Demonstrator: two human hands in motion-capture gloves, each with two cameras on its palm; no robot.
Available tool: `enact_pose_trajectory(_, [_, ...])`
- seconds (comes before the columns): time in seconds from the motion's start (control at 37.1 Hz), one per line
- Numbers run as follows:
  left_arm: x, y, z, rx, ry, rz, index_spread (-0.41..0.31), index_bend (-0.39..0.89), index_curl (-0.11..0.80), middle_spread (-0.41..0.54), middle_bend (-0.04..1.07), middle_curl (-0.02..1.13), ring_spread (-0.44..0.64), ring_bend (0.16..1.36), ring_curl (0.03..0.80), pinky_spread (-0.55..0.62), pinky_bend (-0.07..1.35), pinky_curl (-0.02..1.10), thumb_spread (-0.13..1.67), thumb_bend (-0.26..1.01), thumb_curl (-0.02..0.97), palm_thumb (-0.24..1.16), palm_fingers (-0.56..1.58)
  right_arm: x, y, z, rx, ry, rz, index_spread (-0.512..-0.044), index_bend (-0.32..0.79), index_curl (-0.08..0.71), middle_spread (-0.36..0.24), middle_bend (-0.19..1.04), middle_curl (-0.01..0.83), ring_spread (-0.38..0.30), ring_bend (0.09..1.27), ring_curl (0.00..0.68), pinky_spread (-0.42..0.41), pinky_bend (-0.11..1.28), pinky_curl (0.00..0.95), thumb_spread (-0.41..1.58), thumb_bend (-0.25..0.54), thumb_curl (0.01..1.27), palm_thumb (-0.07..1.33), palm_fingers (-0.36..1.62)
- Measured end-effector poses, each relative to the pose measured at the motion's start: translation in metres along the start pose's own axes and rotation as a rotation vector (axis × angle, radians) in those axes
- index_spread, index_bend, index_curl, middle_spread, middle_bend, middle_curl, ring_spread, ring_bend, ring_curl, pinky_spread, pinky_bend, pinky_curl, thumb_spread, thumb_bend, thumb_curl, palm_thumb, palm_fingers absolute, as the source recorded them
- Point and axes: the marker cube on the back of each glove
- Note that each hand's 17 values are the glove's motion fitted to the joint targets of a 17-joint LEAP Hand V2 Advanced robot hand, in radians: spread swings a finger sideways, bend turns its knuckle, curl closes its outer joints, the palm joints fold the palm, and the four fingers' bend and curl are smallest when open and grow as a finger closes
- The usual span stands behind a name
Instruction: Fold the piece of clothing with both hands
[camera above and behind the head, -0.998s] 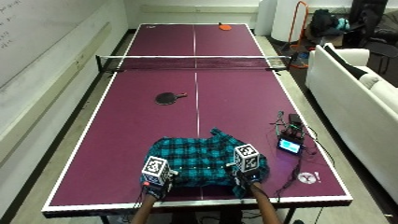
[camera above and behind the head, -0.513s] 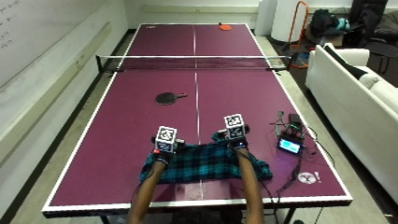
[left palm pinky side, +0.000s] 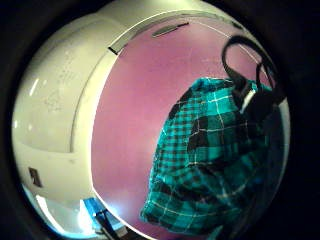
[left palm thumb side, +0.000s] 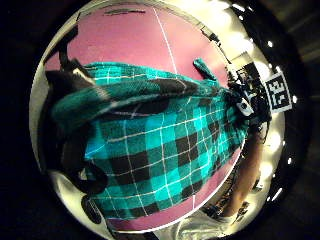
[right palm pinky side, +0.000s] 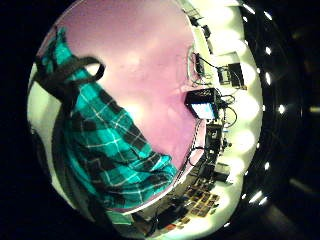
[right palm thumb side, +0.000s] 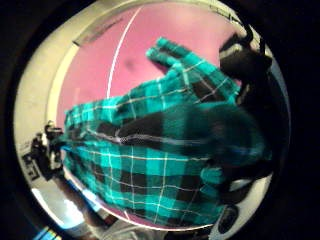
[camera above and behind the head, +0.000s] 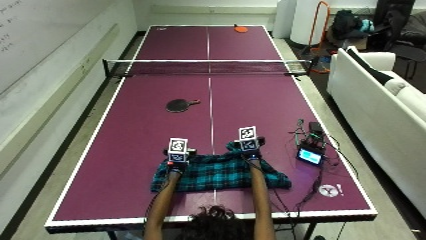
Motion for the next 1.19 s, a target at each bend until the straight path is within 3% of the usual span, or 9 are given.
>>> enact_pose_trajectory(0.13, [-0.002, -0.025, -0.013, 0.276, -0.118, -0.014, -0.252, -0.03, 0.346, -0.341, 0.47, 0.52, -0.34, 0.75, 0.460, -0.27, 0.40, 0.46, 1.29, 0.00, 0.249, 0.68, 0.90, 0.024, 0.008, -0.006, 0.025, -0.067, 0.087, -0.352, 0.04, 0.258, -0.274, 0.43, 0.468, -0.261, 0.77, 0.465, -0.285, 0.71, 0.442, 1.20, -0.021, 0.22, 0.78, 0.88])
enact_pose_trajectory(0.24, [-0.007, -0.012, -0.020, 0.355, -0.153, -0.005, -0.203, 0.00, 0.303, -0.304, 0.38, 0.50, -0.32, 0.74, 0.459, -0.21, 0.46, 0.48, 1.29, 0.00, 0.253, 0.70, 0.76, 0.058, 0.047, -0.006, -0.039, -0.156, 0.241, -0.350, 0.11, 0.272, -0.256, 0.34, 0.447, -0.229, 0.63, 0.443, -0.180, 0.71, 0.454, 1.16, -0.031, 0.22, 0.74, 0.60])
enact_pose_trajectory(0.38, [-0.001, 0.046, -0.001, 0.093, -0.070, 0.044, -0.178, 0.06, 0.275, -0.276, 0.28, 0.46, -0.28, 0.69, 0.425, -0.17, 0.50, 0.48, 1.28, 0.00, 0.257, 0.72, 0.73, 0.104, 0.112, 0.014, -0.096, -0.356, 0.471, -0.350, 0.14, 0.272, -0.207, 0.29, 0.420, -0.138, 0.50, 0.380, -0.057, 0.66, 0.415, 1.20, -0.017, 0.23, 0.73, 0.53])
enact_pose_trajectory(0.49, [0.003, 0.079, 0.019, -0.178, 0.001, 0.078, -0.187, 0.17, 0.298, -0.245, 0.22, 0.44, -0.22, 0.61, 0.397, -0.10, 0.44, 0.46, 1.27, -0.04, 0.241, 0.64, 0.68, 0.123, 0.144, 0.043, -0.189, -0.319, 0.640, -0.334, 0.13, 0.272, -0.135, 0.24, 0.405, -0.031, 0.44, 0.352, 0.045, 0.65, 0.397, 1.22, -0.049, 0.21, 0.64, 0.45])
enact_pose_trajectory(0.65, [0.004, 0.083, 0.042, -0.315, 0.020, 0.083, -0.155, 0.18, 0.334, -0.099, 0.09, 0.39, -0.02, 0.49, 0.374, 0.02, 0.49, 0.47, 1.30, -0.08, 0.184, 0.40, 0.45, 0.110, 0.159, 0.075, -0.278, -0.208, 0.657, -0.303, 0.03, 0.225, -0.063, 0.15, 0.375, 0.047, 0.59, 0.376, 0.149, 0.66, 0.383, 1.22, -0.067, 0.18, 0.42, 0.40])
enact_pose_trajectory(0.73, [0.005, 0.084, 0.043, -0.321, 0.019, 0.078, -0.141, 0.16, 0.333, -0.051, 0.09, 0.36, 0.04, 0.48, 0.357, 0.04, 0.53, 0.47, 1.33, -0.06, 0.160, 0.30, 0.42, 0.102, 0.159, 0.080, -0.234, -0.136, 0.633, -0.294, -0.03, 0.176, -0.069, 0.22, 0.382, -0.004, 0.71, 0.390, 0.132, 0.66, 0.369, 1.22, -0.046, 0.18, 0.38, 0.52])
enact_pose_trajectory(0.81, [0.008, 0.083, 0.044, -0.316, 0.016, 0.078, -0.131, 0.15, 0.334, -0.020, 0.11, 0.34, 0.09, 0.50, 0.347, 0.06, 0.53, 0.46, 1.36, -0.05, 0.142, 0.23, 0.41, 0.105, 0.151, 0.079, -0.090, -0.016, 0.651, -0.288, -0.13, 0.101, -0.110, 0.37, 0.426, -0.085, 0.83, 0.417, 0.000, 0.72, 0.374, 1.24, -0.001, 0.19, 0.43, 0.77])
enact_pose_trajectory(1.0, [0.027, 0.076, 0.047, -0.308, 0.022, 0.069, -0.116, 0.16, 0.340, 0.015, 0.14, 0.32, 0.15, 0.52, 0.341, 0.11, 0.51, 0.45, 1.41, -0.02, 0.126, 0.14, 0.39, 0.131, 0.137, 0.065, 0.067, 0.198, 0.670, -0.303, 0.00, 0.071, -0.183, 0.56, 0.491, -0.173, 0.93, 0.466, -0.190, 0.74, 0.400, 1.28, 0.146, 0.27, 0.74, 1.11])
enact_pose_trajectory(1.19, [0.056, 0.068, 0.043, -0.306, 0.033, 0.107, -0.114, 0.16, 0.347, 0.021, 0.16, 0.31, 0.19, 0.53, 0.337, 0.14, 0.48, 0.44, 1.44, -0.01, 0.127, 0.12, 0.41, 0.141, 0.084, 0.072, 0.095, -0.200, 0.632, -0.314, 0.09, 0.118, -0.210, 0.59, 0.516, -0.201, 0.94, 0.503, -0.258, 0.74, 0.436, 1.21, 0.170, 0.31, 0.88, 1.19])
